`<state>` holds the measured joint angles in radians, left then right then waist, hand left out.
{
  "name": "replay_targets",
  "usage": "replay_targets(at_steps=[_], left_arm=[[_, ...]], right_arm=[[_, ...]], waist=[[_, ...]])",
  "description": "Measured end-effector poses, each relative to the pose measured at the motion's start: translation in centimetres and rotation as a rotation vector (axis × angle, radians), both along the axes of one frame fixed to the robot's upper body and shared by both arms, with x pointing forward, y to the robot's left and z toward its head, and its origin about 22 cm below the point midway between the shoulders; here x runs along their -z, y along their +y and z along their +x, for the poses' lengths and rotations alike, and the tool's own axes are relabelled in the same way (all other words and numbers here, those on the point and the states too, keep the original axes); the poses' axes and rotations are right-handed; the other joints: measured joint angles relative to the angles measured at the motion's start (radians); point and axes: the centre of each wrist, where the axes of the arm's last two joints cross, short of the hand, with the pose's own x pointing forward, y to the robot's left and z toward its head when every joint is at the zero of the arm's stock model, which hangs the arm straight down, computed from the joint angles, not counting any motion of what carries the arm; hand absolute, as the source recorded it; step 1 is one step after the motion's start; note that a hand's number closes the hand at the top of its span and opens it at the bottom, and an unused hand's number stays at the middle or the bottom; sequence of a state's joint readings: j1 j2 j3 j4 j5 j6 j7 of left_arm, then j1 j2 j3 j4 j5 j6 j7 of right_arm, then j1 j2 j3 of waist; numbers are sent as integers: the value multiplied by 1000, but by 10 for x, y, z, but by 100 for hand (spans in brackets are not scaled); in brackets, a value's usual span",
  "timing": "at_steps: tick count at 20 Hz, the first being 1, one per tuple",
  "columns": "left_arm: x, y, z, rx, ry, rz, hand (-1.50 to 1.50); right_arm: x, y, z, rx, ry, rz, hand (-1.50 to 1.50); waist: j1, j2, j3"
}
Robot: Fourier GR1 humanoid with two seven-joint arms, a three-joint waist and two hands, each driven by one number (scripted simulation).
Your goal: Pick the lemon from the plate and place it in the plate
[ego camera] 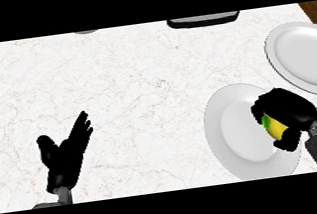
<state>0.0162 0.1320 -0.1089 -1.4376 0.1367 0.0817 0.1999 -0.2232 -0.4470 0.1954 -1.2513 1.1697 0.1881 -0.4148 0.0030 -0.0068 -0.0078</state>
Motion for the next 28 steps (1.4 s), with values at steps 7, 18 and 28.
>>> replay_targets(at_steps=[7, 18, 28], left_arm=[[-3, -1, 2, -9, 20, 1, 0], [3, 4, -2, -29, 12, 3, 0], [1, 4, -1, -10, 6, -2, 0]], right_arm=[[2, 14, -12, 62, -98, 105, 150], [-27, 97, -57, 469, -398, 551, 150], [-61, 66, -77, 766, -583, 849, 150]], waist=[[-11, 0, 1], [-31, -5, 7], [-12, 3, 9]])
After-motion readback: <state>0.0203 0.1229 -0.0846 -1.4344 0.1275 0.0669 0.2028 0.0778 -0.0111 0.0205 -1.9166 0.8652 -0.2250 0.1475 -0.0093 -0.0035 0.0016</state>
